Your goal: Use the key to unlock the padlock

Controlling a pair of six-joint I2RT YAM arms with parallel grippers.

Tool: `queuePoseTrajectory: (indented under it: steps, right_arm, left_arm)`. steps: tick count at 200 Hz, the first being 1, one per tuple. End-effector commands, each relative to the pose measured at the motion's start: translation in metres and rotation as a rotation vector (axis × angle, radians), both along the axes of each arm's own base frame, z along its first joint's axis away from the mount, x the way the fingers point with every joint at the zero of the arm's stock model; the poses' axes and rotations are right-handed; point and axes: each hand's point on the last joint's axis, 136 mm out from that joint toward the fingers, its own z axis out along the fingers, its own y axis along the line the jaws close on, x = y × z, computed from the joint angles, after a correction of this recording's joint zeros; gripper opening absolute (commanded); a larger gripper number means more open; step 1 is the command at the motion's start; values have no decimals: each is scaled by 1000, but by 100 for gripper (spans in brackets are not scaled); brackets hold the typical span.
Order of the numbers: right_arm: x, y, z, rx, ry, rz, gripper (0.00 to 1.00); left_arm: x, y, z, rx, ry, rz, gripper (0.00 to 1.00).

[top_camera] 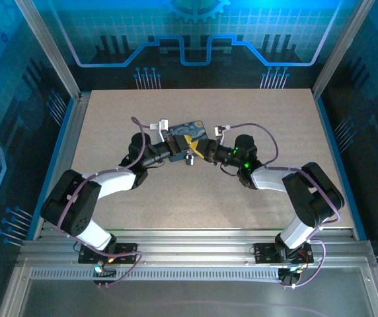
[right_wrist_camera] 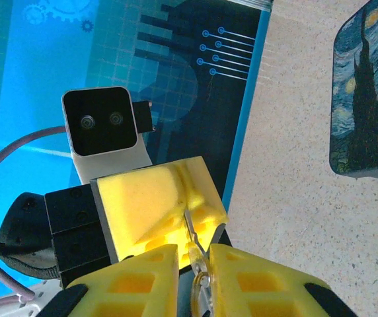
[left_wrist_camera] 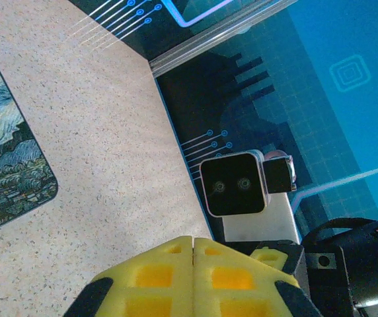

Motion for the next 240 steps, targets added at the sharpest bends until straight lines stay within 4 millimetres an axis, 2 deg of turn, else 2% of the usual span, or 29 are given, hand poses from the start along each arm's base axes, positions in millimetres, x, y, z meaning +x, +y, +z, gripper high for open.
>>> queuePoseTrajectory:
  steps: [1, 75, 143, 169, 184, 206, 240]
  right_arm:
    - [-2, 4, 10, 39, -28, -5, 21]
    - [0, 13, 3, 43, -8, 2, 22]
    - [-1, 11, -6, 26, -2, -10, 6]
    - [-3, 5, -15, -7, 4, -2, 0]
    - [-5, -1, -19, -37, -7, 12, 0]
    - [-11, -5, -22, -90, -24, 79, 0]
    - [-31, -14, -30, -264, -25, 240, 0]
  left_arm:
    - [4, 7, -2, -11, -6, 40, 0]
    - [4, 8, -4, -15, -1, 46, 0]
    - [3, 11, -7, -18, 5, 55, 0]
    - [2, 16, -9, -22, 11, 61, 0]
    - [0, 17, -11, -13, 19, 55, 8]
    - [-6, 14, -16, 13, 30, 14, 37]
    - [-19, 16, -24, 92, 61, -79, 49]
